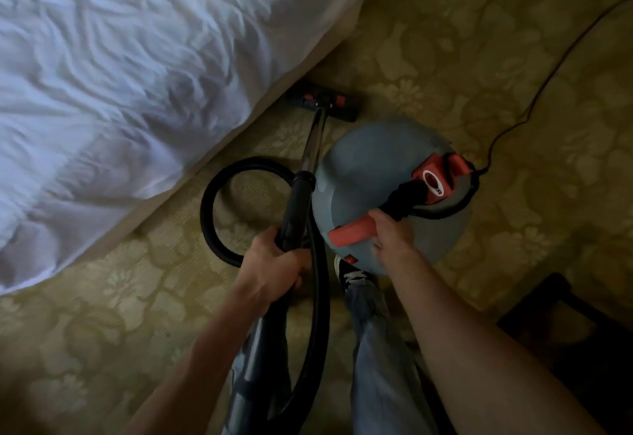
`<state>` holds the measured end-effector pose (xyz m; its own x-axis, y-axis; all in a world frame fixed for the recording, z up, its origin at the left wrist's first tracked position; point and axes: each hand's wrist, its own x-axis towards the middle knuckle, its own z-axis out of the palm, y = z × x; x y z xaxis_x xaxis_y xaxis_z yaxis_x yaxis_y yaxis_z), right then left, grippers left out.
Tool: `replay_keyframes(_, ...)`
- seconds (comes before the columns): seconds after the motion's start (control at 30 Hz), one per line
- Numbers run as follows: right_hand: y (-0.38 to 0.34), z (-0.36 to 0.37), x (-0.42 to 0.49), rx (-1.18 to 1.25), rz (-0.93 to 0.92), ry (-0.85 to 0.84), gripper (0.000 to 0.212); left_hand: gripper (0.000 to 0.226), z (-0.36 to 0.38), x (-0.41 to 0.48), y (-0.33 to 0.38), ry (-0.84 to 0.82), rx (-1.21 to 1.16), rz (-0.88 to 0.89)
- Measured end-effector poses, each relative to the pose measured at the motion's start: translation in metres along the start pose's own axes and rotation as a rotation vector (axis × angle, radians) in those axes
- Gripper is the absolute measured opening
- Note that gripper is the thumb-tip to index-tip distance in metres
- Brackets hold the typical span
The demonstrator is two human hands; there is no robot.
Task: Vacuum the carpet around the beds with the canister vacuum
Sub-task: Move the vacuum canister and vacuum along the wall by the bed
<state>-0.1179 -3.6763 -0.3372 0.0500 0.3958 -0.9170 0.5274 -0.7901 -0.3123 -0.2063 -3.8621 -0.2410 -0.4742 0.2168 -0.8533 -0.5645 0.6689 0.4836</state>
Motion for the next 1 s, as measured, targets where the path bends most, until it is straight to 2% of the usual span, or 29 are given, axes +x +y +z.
replay_keyframes(0.07,0.002,0.004,0.004,0.082,0.029,0.017,0.050,0.026,-0.010,0.008,0.000,-0.052,0.056,0.034)
replay_keyframes(0.17,0.018,0.017,0.019,0.179,0.008,0.056,0.085,0.022,-0.029,0.015,0.002,-0.116,0.124,0.092)
replay_keyframes(0.2,0.024,0.020,0.031,0.204,-0.011,0.090,0.087,0.021,-0.034,0.018,0.004,-0.147,0.147,0.107)
replay_keyframes(0.27,0.032,0.026,0.054,0.222,-0.044,0.171,0.072,0.021,-0.045,0.026,0.010,-0.186,0.189,0.121)
replay_keyframes(0.33,0.022,0.034,0.043,0.196,-0.046,0.173,0.054,0.023,-0.054,0.035,0.017,-0.209,0.206,0.135)
replay_keyframes(0.4,0.012,0.037,0.037,0.209,-0.011,0.196,0.021,0.019,-0.057,0.043,0.027,-0.237,0.240,0.158)
replay_keyframes(0.43,0.007,0.038,0.032,0.237,-0.017,0.218,0.013,0.017,-0.055,0.047,0.033,-0.250,0.262,0.170)
replay_keyframes(0.6,0.010,0.039,0.043,0.502,-0.192,0.318,0.044,0.018,-0.039,0.063,0.061,-0.267,0.308,0.210)
replay_keyframes(0.7,0.001,0.035,0.056,0.566,-0.211,0.360,0.052,0.016,-0.025,0.074,0.082,-0.291,0.328,0.231)
replay_keyframes(0.8,-0.021,0.024,0.072,0.619,-0.232,0.367,0.050,0.016,-0.005,0.080,0.109,-0.306,0.348,0.224)
replay_keyframes(1.0,-0.082,-0.027,0.111,0.631,-0.281,0.355,0.037,0.036,0.051,0.097,0.171,-0.327,0.372,0.235)
